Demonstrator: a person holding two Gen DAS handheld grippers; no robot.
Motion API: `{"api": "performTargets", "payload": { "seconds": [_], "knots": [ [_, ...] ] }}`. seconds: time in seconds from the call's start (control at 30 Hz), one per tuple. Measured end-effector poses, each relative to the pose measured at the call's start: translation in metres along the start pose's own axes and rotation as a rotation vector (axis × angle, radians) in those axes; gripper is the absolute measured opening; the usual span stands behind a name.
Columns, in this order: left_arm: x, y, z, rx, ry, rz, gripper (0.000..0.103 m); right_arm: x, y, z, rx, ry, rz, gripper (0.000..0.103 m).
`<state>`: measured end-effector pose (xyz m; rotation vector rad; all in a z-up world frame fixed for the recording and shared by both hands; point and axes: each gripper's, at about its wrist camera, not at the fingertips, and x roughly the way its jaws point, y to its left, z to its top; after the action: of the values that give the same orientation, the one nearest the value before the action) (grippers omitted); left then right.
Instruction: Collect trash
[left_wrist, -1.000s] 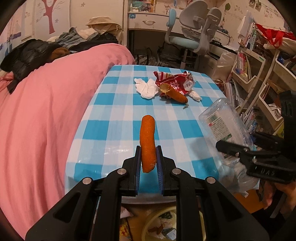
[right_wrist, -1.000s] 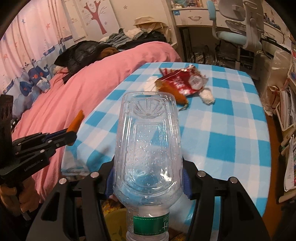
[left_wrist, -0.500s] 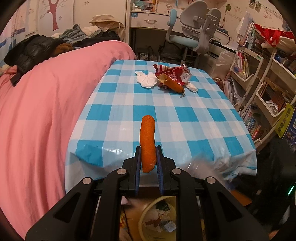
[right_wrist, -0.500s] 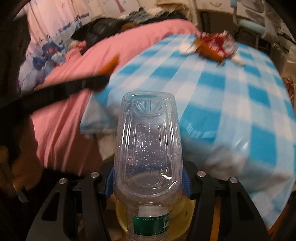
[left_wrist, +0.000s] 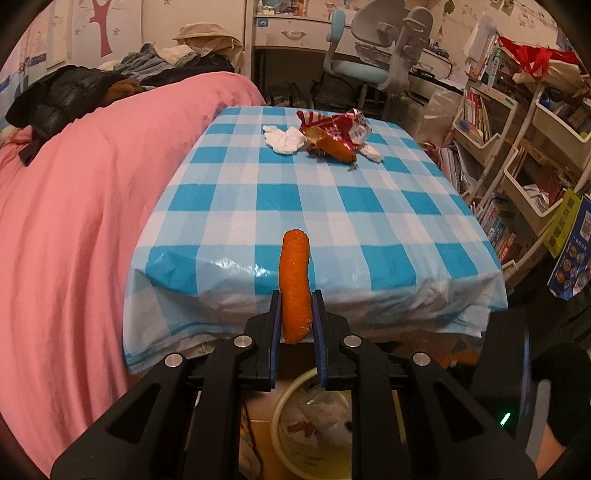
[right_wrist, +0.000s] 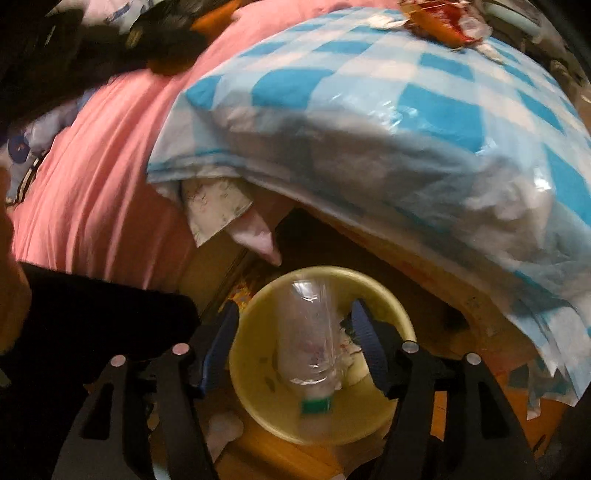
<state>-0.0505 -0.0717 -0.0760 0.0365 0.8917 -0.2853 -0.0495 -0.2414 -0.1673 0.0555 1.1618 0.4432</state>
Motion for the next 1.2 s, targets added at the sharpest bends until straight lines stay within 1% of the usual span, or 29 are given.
{"api": "performTargets", "payload": {
  "seconds": [0.1, 0.17, 0.2, 0.3, 0.33, 0.37, 0.4, 0.43, 0.47, 0.5, 0.53, 0.57, 0.6, 0.7, 0.8, 0.87, 1.07, 1.2],
  "knots": [
    [0.0, -0.005, -0.009, 0.015, 0.022, -0.006, 0.015, -0.015, -0.012, 0.007, 0.058, -0.079, -0.022, 0.065],
    [0.001, -0.009, -0.016, 0.026, 0.043, -0.01, 0.015, -0.031, -0.022, 0.01, 0.111, -0.159, -0.049, 0.069],
    [0.003, -0.012, -0.021, 0.034, 0.062, -0.016, 0.015, -0.043, -0.03, 0.01, 0.15, -0.224, -0.055, 0.07],
    [0.014, -0.025, -0.039, 0.084, 0.159, -0.044, 0.015, -0.066, -0.045, 0.012, 0.229, -0.357, -0.055, 0.075],
    [0.018, -0.03, -0.046, 0.111, 0.193, -0.043, 0.015, -0.074, -0.05, 0.011, 0.259, -0.402, -0.06, 0.077],
    [0.024, -0.038, -0.054, 0.15, 0.236, -0.034, 0.015, -0.078, -0.053, 0.01, 0.278, -0.426, -0.06, 0.078],
    [0.028, -0.044, -0.061, 0.183, 0.262, -0.018, 0.017, -0.081, -0.057, 0.008, 0.302, -0.448, -0.059, 0.078],
    [0.031, -0.05, -0.066, 0.217, 0.27, 0.013, 0.018, -0.083, -0.059, 0.008, 0.312, -0.457, -0.06, 0.078],
    [0.031, -0.052, -0.068, 0.232, 0.268, 0.027, 0.024, -0.083, -0.059, 0.008, 0.319, -0.463, -0.062, 0.078],
    [0.03, -0.053, -0.069, 0.236, 0.262, 0.034, 0.032, -0.082, -0.057, 0.008, 0.323, -0.469, -0.063, 0.078],
    [0.028, -0.052, -0.067, 0.231, 0.25, 0.039, 0.037, -0.081, -0.056, 0.008, 0.325, -0.475, -0.064, 0.078],
    [0.025, -0.049, -0.065, 0.215, 0.229, 0.049, 0.046, -0.082, -0.055, 0.007, 0.324, -0.479, -0.067, 0.078],
    [0.022, -0.045, -0.061, 0.195, 0.211, 0.057, 0.049, -0.083, -0.054, 0.006, 0.321, -0.482, -0.069, 0.078],
    [0.017, -0.029, -0.053, 0.119, 0.167, 0.09, 0.053, -0.082, -0.049, 0.006, 0.308, -0.485, -0.074, 0.078],
    [0.015, -0.013, -0.045, 0.042, 0.132, 0.156, 0.056, -0.083, -0.055, 0.005, 0.295, -0.472, -0.078, 0.078],
    [0.014, -0.002, -0.042, -0.009, 0.113, 0.185, 0.057, -0.081, -0.055, 0.005, 0.286, -0.468, -0.081, 0.078],
    [0.01, 0.03, -0.035, -0.169, 0.086, 0.193, 0.061, -0.079, -0.048, 0.005, 0.25, -0.464, -0.094, 0.078],
    [0.009, 0.041, -0.036, -0.231, 0.084, 0.187, 0.063, -0.077, -0.043, 0.005, 0.228, -0.458, -0.103, 0.078]
  ]
}}
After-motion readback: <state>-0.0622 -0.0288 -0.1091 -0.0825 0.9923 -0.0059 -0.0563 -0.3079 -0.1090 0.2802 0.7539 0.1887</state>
